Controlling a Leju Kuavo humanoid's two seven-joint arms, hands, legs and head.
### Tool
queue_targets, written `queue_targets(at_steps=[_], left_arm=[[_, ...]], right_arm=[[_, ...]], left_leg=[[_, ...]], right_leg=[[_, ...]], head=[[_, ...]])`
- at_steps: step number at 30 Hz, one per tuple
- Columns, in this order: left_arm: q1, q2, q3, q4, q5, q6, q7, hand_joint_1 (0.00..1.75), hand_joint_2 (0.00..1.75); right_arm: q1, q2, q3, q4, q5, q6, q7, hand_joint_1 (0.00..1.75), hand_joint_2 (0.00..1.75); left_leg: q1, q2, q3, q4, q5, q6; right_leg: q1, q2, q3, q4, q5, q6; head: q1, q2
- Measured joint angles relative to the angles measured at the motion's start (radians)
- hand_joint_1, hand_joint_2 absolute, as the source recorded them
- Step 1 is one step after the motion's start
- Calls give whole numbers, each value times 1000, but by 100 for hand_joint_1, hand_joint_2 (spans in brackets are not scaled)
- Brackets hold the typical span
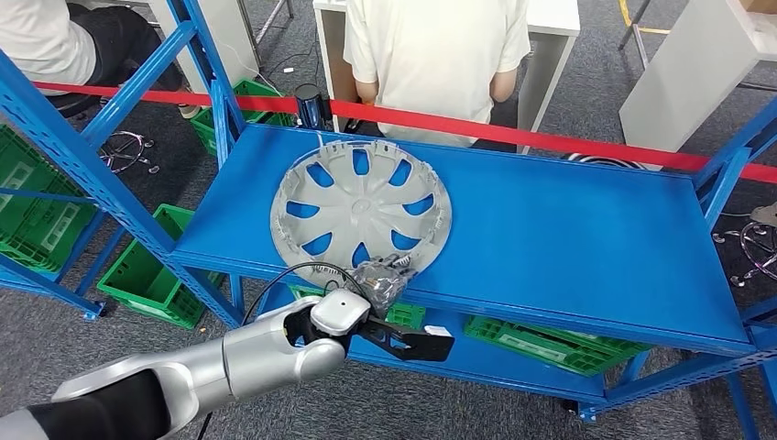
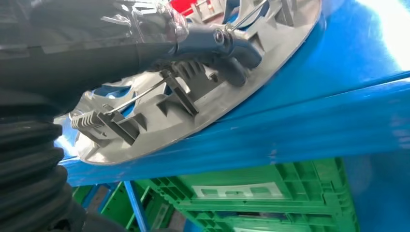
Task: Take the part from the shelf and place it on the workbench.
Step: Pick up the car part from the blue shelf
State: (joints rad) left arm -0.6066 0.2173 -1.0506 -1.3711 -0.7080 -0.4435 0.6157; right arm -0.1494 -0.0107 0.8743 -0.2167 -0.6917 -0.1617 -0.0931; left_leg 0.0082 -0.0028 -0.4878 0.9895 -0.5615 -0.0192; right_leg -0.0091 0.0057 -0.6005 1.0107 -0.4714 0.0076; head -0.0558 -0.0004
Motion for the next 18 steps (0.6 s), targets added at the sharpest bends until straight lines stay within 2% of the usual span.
queue_targets(at_steps=[4, 7, 12, 15, 18], left_arm=[[-6, 5, 3, 4, 22, 77, 0, 0, 175], [-8, 6, 7, -7, 43, 214, -17, 0, 175], [-2, -15, 21, -88, 139, 456, -140, 0, 175], [9, -28, 25, -163, 180, 525, -196, 0, 175], [12, -30, 27, -229, 164, 581, -205, 0, 175]], right_arm=[[2, 0, 0, 0, -11, -3, -5, 0, 0], [9, 0, 0, 0, -19, -11, -14, 0, 0], [26, 0, 0, 1, -33, -25, -32, 0, 0], [35, 0, 0, 1, -38, -30, -38, 0, 0], [39, 0, 0, 2, -41, -33, -41, 0, 0]], left_leg=[[0, 0, 0, 0, 0, 0], [0, -1, 0, 0, 0, 0], [0, -3, -1, 0, 0, 0], [0, -3, -1, 0, 0, 1], [0, -2, -1, 0, 0, 1]], right_leg=[[0, 0, 0, 0, 0, 0], [0, 0, 0, 0, 0, 0], [0, 0, 0, 0, 0, 0], [0, 0, 0, -1, 0, 0], [0, 0, 0, -1, 0, 0]], head=[[0, 0], [0, 0], [0, 0], [0, 0], [0, 0]])
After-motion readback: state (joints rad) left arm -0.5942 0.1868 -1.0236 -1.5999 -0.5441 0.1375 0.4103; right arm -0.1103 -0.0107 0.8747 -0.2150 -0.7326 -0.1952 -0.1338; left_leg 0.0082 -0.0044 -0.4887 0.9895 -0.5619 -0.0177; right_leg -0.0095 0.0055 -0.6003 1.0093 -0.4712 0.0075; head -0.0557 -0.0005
